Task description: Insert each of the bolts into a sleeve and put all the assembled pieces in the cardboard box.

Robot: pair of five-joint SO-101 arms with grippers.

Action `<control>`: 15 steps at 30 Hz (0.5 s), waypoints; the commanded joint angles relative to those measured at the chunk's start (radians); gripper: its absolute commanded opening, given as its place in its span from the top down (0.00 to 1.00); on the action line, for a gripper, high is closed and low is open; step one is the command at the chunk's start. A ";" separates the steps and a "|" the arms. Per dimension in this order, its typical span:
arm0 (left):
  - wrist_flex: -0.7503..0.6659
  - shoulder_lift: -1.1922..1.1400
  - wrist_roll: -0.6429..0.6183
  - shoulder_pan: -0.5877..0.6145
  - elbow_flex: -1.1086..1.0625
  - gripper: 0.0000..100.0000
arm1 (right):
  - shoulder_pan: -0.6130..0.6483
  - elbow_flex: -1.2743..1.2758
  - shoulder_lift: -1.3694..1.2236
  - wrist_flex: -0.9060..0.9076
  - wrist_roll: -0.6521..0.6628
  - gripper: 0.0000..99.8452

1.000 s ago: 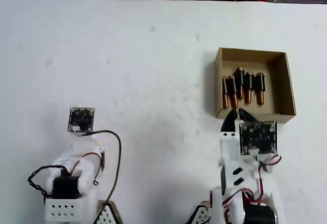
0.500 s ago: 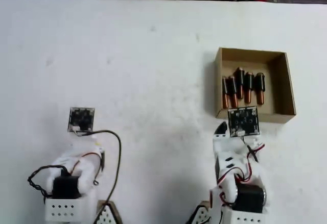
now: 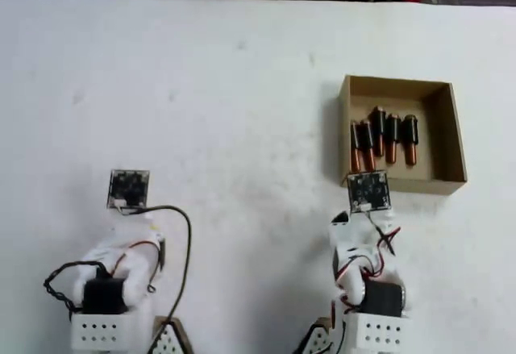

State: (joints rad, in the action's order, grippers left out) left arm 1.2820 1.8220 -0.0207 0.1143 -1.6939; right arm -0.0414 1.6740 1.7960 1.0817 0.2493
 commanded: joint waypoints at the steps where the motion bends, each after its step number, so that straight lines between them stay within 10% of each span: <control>1: 0.003 0.005 -0.005 0.010 0.000 0.98 | 0.001 0.017 0.004 -0.016 -0.011 0.98; 15: 0.003 0.005 -0.005 0.010 0.000 0.98 | 0.001 0.017 0.001 0.157 -0.017 0.98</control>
State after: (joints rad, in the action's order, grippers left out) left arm 1.2820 1.8220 -0.0207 0.1143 -1.6939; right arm -0.0414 1.6817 1.7929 1.2229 0.2493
